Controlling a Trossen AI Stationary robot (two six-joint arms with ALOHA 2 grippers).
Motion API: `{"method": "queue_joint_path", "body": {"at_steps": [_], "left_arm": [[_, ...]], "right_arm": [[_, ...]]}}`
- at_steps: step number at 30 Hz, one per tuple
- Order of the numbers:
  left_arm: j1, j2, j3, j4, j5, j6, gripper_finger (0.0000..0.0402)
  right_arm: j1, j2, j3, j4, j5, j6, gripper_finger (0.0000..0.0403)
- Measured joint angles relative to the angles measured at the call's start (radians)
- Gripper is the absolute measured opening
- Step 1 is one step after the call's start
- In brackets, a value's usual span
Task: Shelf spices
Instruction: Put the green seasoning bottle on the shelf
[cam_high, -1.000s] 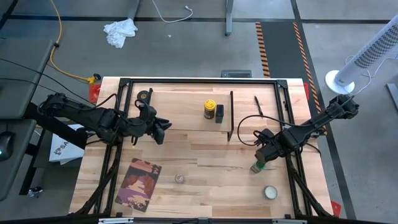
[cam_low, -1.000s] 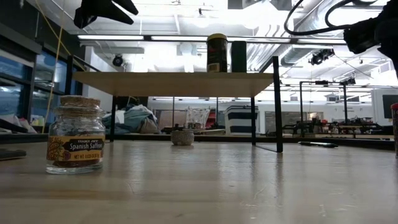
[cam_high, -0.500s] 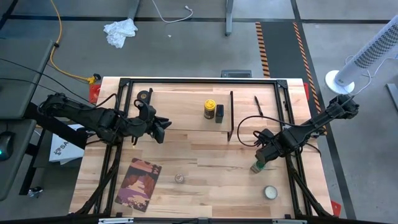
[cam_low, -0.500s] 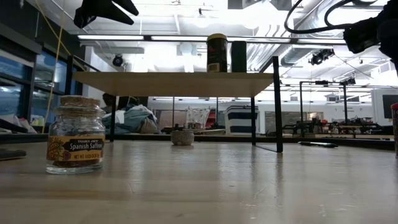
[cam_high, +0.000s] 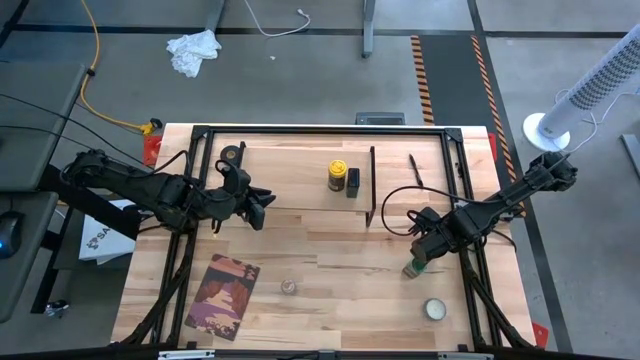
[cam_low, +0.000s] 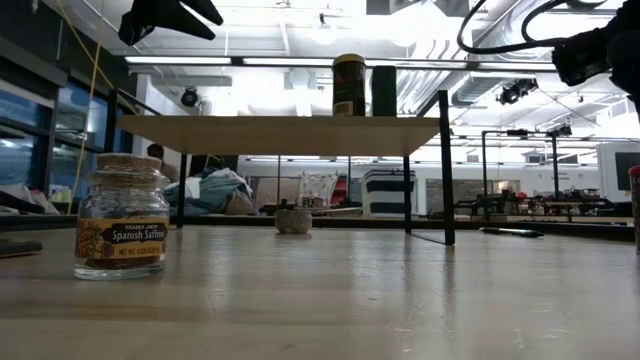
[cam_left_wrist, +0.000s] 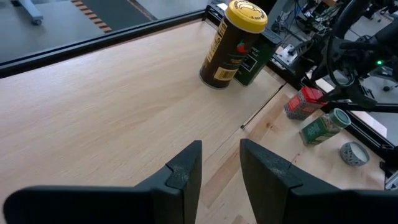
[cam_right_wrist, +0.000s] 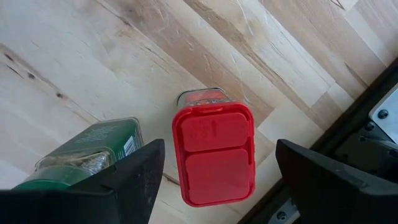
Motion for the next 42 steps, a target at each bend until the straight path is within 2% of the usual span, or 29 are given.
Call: {"method": "queue_joint_path", "body": {"at_steps": [33, 36, 39, 42], "left_arm": [[0.0, 0.0, 0.0, -0.001, -0.021, 0.022, 0.0106], [0.0, 0.0, 0.0, -0.001, -0.021, 0.036, 0.0106], [0.0, 0.0, 0.0, -0.001, -0.022, 0.055, 0.0106], [0.0, 0.0, 0.0, -0.002, -0.022, 0.075, 0.0106]], "right_arm": [[0.0, 0.0, 0.0, 0.003, 0.0, 0.003, 0.0304], [0.0, 0.0, 0.013, -0.002, 0.0, -0.036, 0.0304], [-0.002, -0.002, 0.073, -0.018, 0.043, -0.106, 0.0304], [-0.002, -0.002, 0.156, -0.096, 0.142, -0.125, 0.0304]]}}
